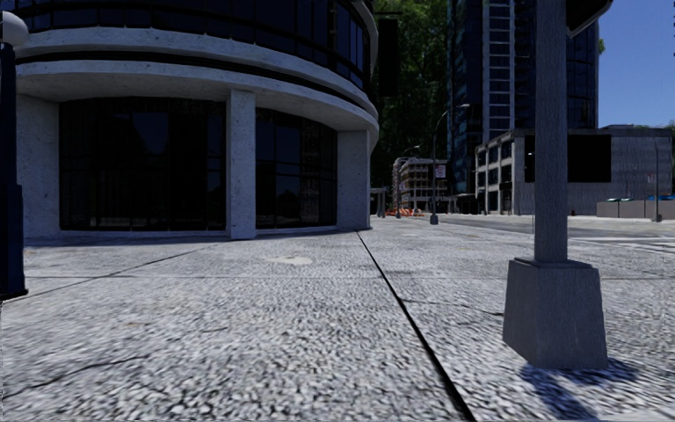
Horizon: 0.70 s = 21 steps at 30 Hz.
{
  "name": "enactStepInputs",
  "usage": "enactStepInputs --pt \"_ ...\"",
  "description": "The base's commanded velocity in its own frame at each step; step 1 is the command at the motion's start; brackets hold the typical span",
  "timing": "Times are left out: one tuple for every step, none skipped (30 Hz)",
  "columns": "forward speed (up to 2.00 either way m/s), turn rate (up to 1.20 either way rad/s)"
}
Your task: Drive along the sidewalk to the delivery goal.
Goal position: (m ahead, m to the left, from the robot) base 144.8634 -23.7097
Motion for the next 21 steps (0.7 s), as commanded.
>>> enactStepInputs --pt "0.81 0.0" --pt "0.81 0.0" --pt "0.81 0.0" --pt "0.81 0.0" --pt "0.81 0.0" --pt "0.81 0.0" --pt "0.81 0.0" --pt "0.81 0.0" --pt "0.81 0.0" --pt "0.81 0.0" --pt "0.81 0.0" --pt "0.81 0.0" --pt "0.81 0.0" --pt "0.84 0.0" --pt "0.92 0.0" --pt "0.92 0.0" --pt "1.04 0.0" --pt "1.12 0.0" --pt "1.14 0.0" --pt "1.15 0.0" --pt "1.15 0.0"
